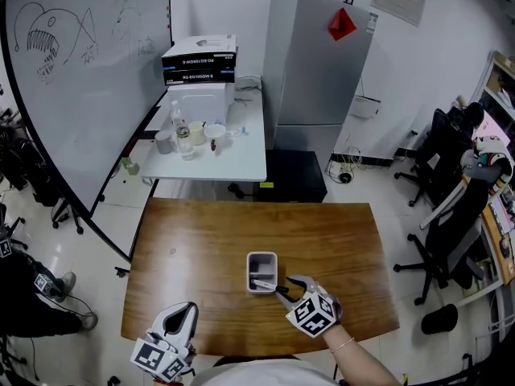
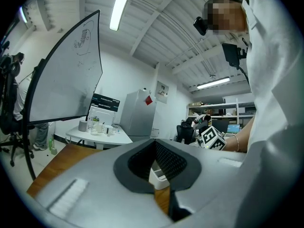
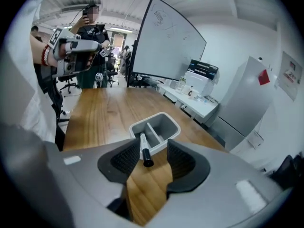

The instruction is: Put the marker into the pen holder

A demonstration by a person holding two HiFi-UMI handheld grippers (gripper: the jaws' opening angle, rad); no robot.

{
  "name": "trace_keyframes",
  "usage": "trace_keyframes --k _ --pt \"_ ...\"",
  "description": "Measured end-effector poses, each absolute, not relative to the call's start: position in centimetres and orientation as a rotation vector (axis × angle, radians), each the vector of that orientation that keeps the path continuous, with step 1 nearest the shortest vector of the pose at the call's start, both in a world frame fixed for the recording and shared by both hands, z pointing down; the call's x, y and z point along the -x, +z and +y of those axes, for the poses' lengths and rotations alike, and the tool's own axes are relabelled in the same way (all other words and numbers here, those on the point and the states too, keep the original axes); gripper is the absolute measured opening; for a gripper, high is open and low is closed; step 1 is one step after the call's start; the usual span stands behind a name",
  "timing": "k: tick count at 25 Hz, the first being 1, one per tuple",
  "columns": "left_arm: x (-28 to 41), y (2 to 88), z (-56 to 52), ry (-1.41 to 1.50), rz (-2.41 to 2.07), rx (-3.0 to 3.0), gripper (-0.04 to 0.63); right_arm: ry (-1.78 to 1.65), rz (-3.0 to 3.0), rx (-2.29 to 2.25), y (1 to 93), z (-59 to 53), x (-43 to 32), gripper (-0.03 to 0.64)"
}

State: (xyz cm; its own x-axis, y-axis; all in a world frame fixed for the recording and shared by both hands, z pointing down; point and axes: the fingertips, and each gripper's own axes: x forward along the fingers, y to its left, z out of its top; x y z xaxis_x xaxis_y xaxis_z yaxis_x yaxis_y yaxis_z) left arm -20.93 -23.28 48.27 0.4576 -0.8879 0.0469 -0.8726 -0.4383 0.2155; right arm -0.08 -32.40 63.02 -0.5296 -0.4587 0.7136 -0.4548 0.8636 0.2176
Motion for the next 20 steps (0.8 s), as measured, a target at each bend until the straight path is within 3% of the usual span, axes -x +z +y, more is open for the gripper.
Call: trace_keyframes --k 13,20 --pt "22.9 47.3 -25.3 -0.092 -1.444 -2.583 0.002 0.073 -2.434 -1.144 53.8 -29.6 -2.7 0.164" --pt "21.5 47.8 -22.5 -0.084 -1.397 -2.581 0.002 0.021 -2.552 -1.089 51.2 -25.1 -0.9 0.164"
